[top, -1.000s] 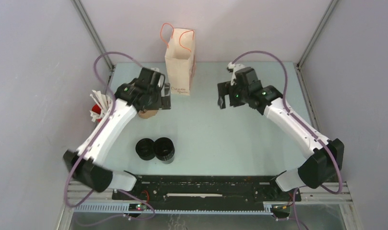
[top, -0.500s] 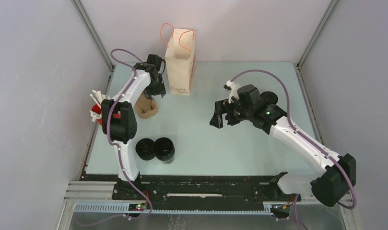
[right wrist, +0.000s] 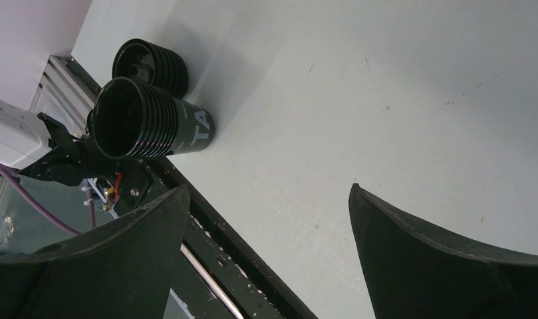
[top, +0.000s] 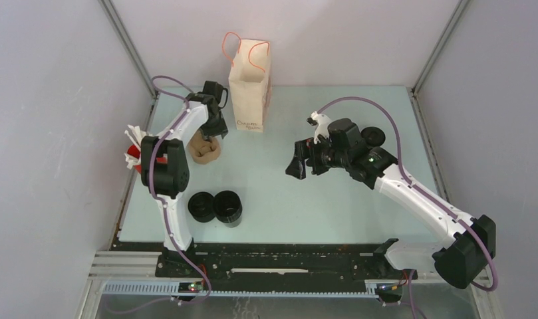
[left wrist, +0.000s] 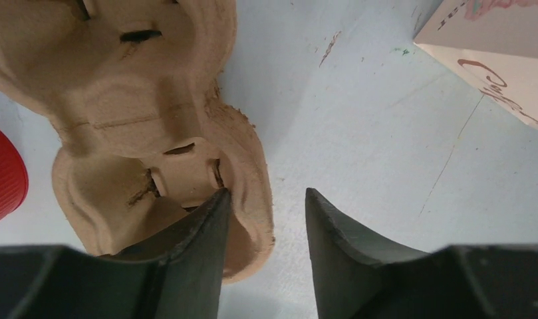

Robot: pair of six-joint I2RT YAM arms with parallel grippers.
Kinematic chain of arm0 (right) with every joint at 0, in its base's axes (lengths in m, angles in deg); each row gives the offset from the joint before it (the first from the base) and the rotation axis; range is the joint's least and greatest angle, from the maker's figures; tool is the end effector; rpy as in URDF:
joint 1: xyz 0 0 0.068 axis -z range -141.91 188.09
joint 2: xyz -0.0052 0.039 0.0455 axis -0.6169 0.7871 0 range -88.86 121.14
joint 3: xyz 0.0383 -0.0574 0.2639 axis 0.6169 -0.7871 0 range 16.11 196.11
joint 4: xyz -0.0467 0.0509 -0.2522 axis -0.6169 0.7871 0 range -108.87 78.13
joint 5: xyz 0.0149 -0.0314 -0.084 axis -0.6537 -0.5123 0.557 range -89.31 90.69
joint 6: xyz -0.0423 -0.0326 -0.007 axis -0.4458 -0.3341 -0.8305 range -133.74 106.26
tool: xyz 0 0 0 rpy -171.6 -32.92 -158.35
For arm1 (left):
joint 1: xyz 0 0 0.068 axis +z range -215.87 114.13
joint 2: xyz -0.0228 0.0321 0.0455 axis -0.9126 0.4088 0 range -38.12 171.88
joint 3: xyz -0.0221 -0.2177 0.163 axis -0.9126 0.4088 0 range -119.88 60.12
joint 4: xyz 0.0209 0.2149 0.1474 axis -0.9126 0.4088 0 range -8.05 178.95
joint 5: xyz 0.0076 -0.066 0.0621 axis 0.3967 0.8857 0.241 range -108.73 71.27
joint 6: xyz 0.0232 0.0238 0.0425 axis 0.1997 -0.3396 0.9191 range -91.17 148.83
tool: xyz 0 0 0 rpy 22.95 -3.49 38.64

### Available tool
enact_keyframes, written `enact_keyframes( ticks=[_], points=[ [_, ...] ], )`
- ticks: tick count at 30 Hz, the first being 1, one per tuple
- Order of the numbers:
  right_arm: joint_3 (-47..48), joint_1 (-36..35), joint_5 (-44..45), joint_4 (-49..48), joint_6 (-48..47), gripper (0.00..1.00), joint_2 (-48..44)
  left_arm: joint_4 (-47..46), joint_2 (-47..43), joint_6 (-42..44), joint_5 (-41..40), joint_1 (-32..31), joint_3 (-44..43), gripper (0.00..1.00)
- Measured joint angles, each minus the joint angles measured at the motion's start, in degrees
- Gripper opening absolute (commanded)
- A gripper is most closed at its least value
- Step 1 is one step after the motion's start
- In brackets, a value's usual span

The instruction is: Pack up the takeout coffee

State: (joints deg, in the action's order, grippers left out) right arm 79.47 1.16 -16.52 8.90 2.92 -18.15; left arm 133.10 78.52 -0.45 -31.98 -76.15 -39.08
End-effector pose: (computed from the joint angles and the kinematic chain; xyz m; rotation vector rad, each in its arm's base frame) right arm 0.2109 0.1717 0.3286 -0.5766 2.2097 0.8403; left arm 0.4243 -0.0687 0.2321 -0.5062 2.6639 0.1229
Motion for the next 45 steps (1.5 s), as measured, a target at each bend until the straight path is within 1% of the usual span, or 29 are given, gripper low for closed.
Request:
enact_keyframes(
  ticks=[4, 10, 17, 22, 29, 42, 45],
  points=[
    [-0.24, 1.01, -0.48, -0.37, 0.35, 0.97, 0.00, -1.73, -0.02, -0.57, 0.00, 0.17, 0.63, 0.44],
    [-0.42, 1.66, -1.40, -0.70, 0.63, 0.97, 0.42, -4.35, -0.31, -0.85, -0.11, 0.26, 3.89, 0.29],
    [-0.85, 1.66, -2.45, -1.01, 0.68, 0.97, 0.90, -4.57, -2.32, -0.79, -0.72, 0.35, 5.79, 0.28],
    [-0.85, 1.64, -2.93, -1.16, 0.83, 0.97, 0.94, -4.55, -3.87, -0.74, -0.79, 0.35, 6.62, 0.38],
    [-1.09, 1.64, -3.69, -2.12, 0.85, 0.97, 1.20, -5.38, -4.66, -0.72, -0.48, 0.35, 6.62, 0.39],
    [-1.18, 1.62, -4.28, -2.32, 0.85, 0.97, 1.38, -5.84, -4.68, -0.74, 0.00, 0.35, 6.62, 0.22],
    [-1.18, 1.57, -4.33, -2.32, 0.87, 0.97, 1.38, -5.86, -4.68, -0.74, 0.04, 0.35, 6.62, 0.16]
  ],
)
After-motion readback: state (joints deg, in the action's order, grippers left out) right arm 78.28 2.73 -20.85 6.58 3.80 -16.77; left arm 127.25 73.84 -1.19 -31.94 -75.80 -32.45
